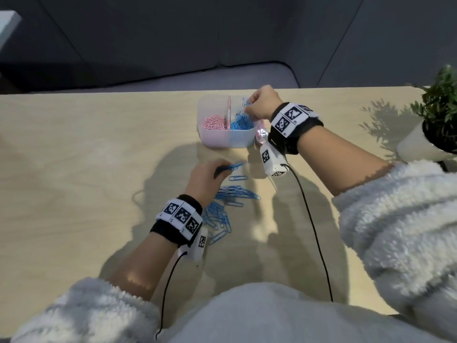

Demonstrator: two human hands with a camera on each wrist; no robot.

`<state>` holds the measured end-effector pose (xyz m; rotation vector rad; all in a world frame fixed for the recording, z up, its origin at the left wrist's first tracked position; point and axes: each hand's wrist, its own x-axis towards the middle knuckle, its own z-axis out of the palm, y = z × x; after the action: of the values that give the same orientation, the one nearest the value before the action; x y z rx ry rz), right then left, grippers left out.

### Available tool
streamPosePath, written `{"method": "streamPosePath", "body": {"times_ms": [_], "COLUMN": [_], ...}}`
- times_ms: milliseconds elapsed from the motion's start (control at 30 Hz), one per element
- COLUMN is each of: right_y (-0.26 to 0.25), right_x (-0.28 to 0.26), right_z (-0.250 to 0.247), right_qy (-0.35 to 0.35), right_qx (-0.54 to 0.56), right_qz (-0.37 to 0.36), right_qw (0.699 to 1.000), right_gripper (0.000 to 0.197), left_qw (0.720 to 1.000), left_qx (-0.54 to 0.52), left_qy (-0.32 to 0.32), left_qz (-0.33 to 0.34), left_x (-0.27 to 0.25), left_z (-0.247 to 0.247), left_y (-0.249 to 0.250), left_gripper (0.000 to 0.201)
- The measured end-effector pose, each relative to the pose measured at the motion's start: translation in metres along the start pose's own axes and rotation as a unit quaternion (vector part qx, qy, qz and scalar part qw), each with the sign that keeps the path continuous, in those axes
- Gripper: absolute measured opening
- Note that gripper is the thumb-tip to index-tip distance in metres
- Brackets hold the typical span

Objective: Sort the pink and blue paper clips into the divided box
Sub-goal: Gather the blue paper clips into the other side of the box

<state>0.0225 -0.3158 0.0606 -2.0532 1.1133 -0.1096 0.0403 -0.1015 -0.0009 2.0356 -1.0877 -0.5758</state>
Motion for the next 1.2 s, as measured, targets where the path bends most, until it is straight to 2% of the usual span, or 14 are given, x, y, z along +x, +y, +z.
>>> {"method": "streamPosePath", "body": {"times_ms": [133, 233, 333, 467, 533, 633, 733, 800, 867, 900, 967, 1000, 1067, 1200], "right_y": [0.002, 0.019, 0.044, 0.085, 0.101, 0.112, 0.116, 0.119, 0.122, 0.123, 0.123, 0.122, 0.117, 0.105], "right_x": [-0.009, -0.031, -0.062, -0.089, -0.1, -0.115, -0.119, -0.118, -0.118, -0.119, -0.124, -0.127, -0.132, -0.131], "right_z": [0.003, -0.001, -0.002, 0.018, 0.028, 0.036, 0.042, 0.046, 0.049, 0.05, 0.054, 0.057, 0.064, 0.078], "right_qy": [0.027, 0.118, 0.175, 0.113, 0.093, 0.061, 0.039, 0.02, -0.021, -0.051, -0.1, -0.109, -0.111, -0.096], "right_qx": [0.02, 0.072, 0.094, 0.124, 0.117, 0.089, 0.06, 0.037, 0.016, 0.004, -0.032, -0.057, -0.117, -0.179], "right_qz": [-0.016, -0.048, -0.063, -0.053, -0.038, -0.029, -0.032, -0.031, -0.03, -0.024, -0.017, -0.025, -0.056, -0.107], "right_qw": [0.999, 0.989, 0.978, 0.984, 0.988, 0.994, 0.997, 0.999, 0.999, 0.998, 0.994, 0.992, 0.985, 0.973], "right_gripper": [0.027, 0.031, 0.027, 0.019, 0.017, 0.018, 0.016, 0.013, 0.007, 0.012, 0.038, 0.048, 0.065, 0.085], "left_qw": [0.998, 0.993, 0.991, 0.99, 0.985, 0.975, 0.976, 0.985, 0.992, 0.994, 0.988, 0.982, 0.972, 0.961], "left_qx": [-0.049, -0.059, -0.064, 0.02, 0.08, 0.177, 0.195, 0.162, 0.111, 0.094, 0.109, 0.124, 0.127, 0.192], "left_qy": [0.049, 0.102, 0.102, 0.055, 0.012, -0.027, -0.027, -0.028, -0.044, -0.057, -0.106, -0.139, -0.196, -0.194], "left_qz": [0.003, -0.02, -0.055, -0.125, -0.153, -0.132, -0.093, -0.061, -0.032, -0.022, -0.002, -0.003, -0.033, -0.035], "left_x": [0.039, 0.075, 0.108, 0.143, 0.153, 0.158, 0.151, 0.137, 0.115, 0.101, 0.074, 0.06, 0.033, -0.004], "left_z": [-0.012, -0.019, -0.021, -0.014, -0.011, -0.008, -0.01, -0.016, -0.021, -0.022, -0.023, -0.022, -0.022, -0.02], "left_y": [0.023, 0.038, 0.049, 0.052, 0.054, 0.067, 0.076, 0.075, 0.068, 0.061, 0.041, 0.028, 0.004, -0.035], "left_gripper": [0.014, 0.015, 0.02, 0.014, 0.021, 0.028, 0.025, 0.018, 0.021, 0.026, 0.024, 0.022, 0.034, 0.06]}}
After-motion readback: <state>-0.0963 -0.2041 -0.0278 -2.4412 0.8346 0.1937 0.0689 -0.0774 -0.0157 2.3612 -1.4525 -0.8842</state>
